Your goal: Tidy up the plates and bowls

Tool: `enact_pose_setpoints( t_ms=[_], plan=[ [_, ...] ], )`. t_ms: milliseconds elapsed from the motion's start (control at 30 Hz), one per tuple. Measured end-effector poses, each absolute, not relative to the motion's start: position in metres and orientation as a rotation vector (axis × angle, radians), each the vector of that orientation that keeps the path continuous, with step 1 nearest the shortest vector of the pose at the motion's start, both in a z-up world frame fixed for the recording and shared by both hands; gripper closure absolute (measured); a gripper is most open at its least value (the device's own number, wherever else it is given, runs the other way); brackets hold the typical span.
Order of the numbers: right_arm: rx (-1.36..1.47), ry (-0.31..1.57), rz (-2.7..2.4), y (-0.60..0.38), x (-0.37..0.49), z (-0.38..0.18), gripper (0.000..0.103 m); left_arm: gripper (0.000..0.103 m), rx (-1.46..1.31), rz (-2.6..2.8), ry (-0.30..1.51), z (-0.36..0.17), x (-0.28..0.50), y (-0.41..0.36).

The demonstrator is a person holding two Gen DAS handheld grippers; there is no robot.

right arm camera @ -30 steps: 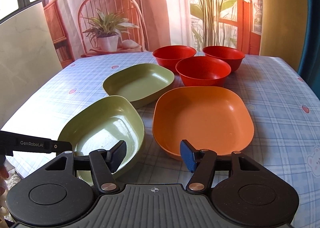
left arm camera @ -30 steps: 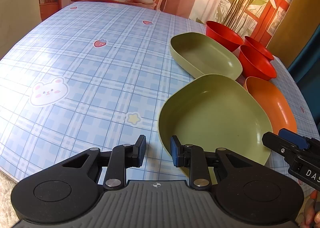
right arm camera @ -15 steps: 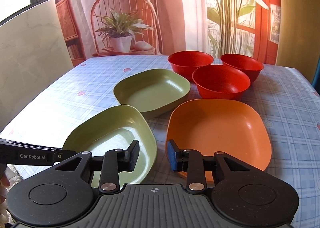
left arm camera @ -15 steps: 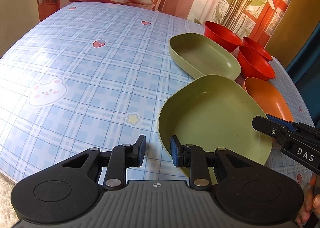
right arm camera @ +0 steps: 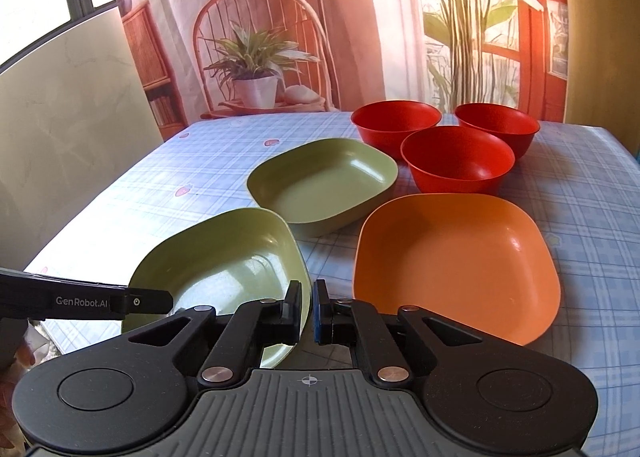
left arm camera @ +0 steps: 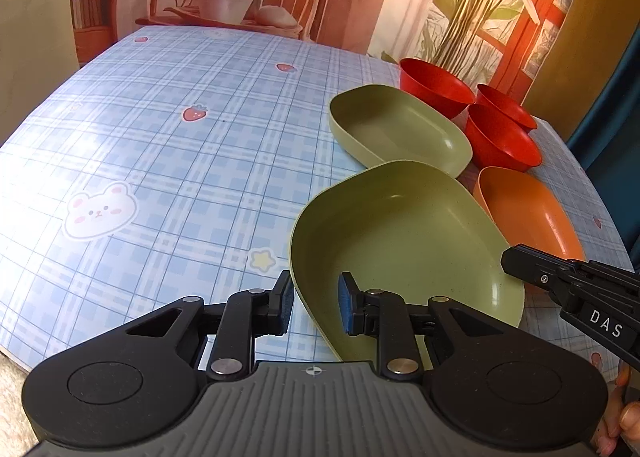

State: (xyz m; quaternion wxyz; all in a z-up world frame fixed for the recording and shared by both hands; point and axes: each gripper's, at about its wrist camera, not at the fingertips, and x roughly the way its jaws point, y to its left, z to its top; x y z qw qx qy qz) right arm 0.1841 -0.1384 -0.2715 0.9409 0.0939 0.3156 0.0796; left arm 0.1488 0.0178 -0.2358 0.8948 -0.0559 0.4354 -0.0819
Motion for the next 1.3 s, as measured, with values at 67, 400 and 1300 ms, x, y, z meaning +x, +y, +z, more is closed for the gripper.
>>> enact_pose_setpoints(
  t_ms=[67, 400, 1300],
  plan=[
    [0.201, 0.634, 0.16, -0.14, 0.182, -0.27, 0.097, 0.078, -0.106, -0.176, 0.896, -0.233, 0.15, 0.016],
    [0.263, 0.577, 0.127, -0.157, 0.176, -0.263, 0.097, 0.077, -0.051, -0.252, 0.87, -0.214, 0.168, 0.001],
    [0.476, 0.489, -0.132, -0.259, 0.14, -0.281, 0.096, 0.077, 0.163, -0.495, 0.946, -0.221, 0.229, -0.127]
  ],
)
